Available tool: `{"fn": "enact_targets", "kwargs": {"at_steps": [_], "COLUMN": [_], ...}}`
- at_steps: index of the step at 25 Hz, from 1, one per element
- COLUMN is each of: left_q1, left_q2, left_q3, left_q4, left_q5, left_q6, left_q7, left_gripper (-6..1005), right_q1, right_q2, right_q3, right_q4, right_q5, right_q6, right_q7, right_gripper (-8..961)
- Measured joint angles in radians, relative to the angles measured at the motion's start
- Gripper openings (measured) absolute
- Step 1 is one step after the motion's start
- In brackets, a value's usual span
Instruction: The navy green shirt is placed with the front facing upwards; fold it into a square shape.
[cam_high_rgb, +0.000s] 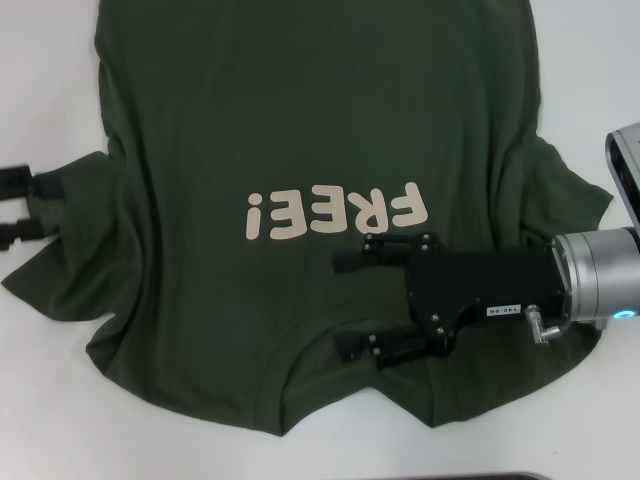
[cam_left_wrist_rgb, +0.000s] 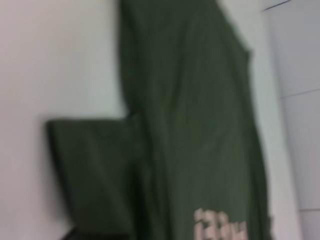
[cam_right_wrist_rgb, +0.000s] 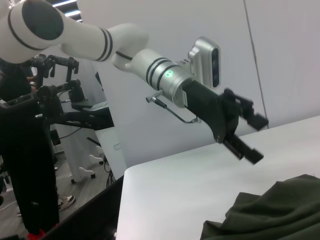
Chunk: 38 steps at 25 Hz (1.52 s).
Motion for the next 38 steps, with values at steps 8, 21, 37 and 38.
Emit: {"fn": "enact_targets", "kwargs": {"at_steps": [8,21,37,38], "left_q1": [-0.039,-0.045,-0.067,-0.067], "left_q2": [-0.001,0.001,0.006,0.006], "left_q3": [0.009,0.039,0.041,0.044], "left_q4": [-0.004,-0.022,-0.024,-0.024], "left_q5": [0.092,0.106,0.115,0.119], "left_q6": [-0.045,-0.164,-0.174,-0.183], "left_q7": [-0.028,-0.095,-0.125,-0.127], "left_gripper": [832,813,810,810], "right_q1": [0.003,0.003,0.006,0.008], "right_q2": [0.0,0.0,0.0,0.001], "right_q3": [-0.005,0.002,0.0,0.0], "right_q4": [-0.011,-0.012,-0.024,-0.025], "right_q5": [0.0,0.004,0.006,0.006], "right_q6": [0.001,0.005,0.022,0.022], "right_q7": [0.002,0.002,0.002,0.002], "right_gripper": [924,923,921,920]}}
